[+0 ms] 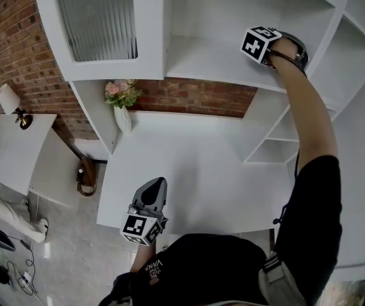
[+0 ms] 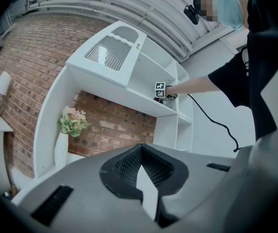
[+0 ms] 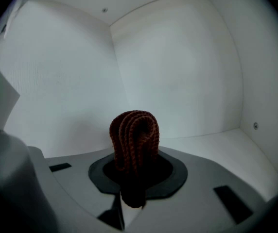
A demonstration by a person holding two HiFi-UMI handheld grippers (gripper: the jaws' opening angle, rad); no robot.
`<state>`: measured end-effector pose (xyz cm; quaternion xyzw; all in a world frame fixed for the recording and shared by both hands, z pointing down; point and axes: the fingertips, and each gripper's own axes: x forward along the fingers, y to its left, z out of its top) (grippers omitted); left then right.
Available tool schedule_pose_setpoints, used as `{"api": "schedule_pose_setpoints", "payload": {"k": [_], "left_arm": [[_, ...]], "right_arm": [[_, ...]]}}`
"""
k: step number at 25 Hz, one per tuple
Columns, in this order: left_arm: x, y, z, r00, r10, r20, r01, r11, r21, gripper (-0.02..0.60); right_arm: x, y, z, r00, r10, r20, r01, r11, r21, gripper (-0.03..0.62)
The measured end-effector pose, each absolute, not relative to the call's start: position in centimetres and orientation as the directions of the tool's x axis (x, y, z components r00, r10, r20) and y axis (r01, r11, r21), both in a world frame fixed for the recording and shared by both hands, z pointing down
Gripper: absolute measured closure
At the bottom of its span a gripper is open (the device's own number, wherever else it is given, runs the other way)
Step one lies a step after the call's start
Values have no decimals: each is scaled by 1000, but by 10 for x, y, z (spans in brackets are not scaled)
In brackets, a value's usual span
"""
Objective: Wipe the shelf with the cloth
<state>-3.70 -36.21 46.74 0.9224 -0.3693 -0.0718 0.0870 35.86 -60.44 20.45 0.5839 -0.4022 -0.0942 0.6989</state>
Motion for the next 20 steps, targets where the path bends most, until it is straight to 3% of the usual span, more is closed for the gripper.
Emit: {"api": "schedule_pose_setpoints", "payload": {"k": [7,15,20], "left_arm": [[-40,-353,461,735,-674,-76,-651,-732,199,577],[-68,-339,459,716,-695,-59,-675,-712,194,577],[-93,-331,462,695,-717,-48,-699,-690,191,577]], "right_arm": [[262,-614,174,201,-841,502,-751,197,631,525],[151,-623,181,-157,-861,484,-881,343,325,525],[98,-625,198,-245,-828,505,-873,415,257,525]]}}
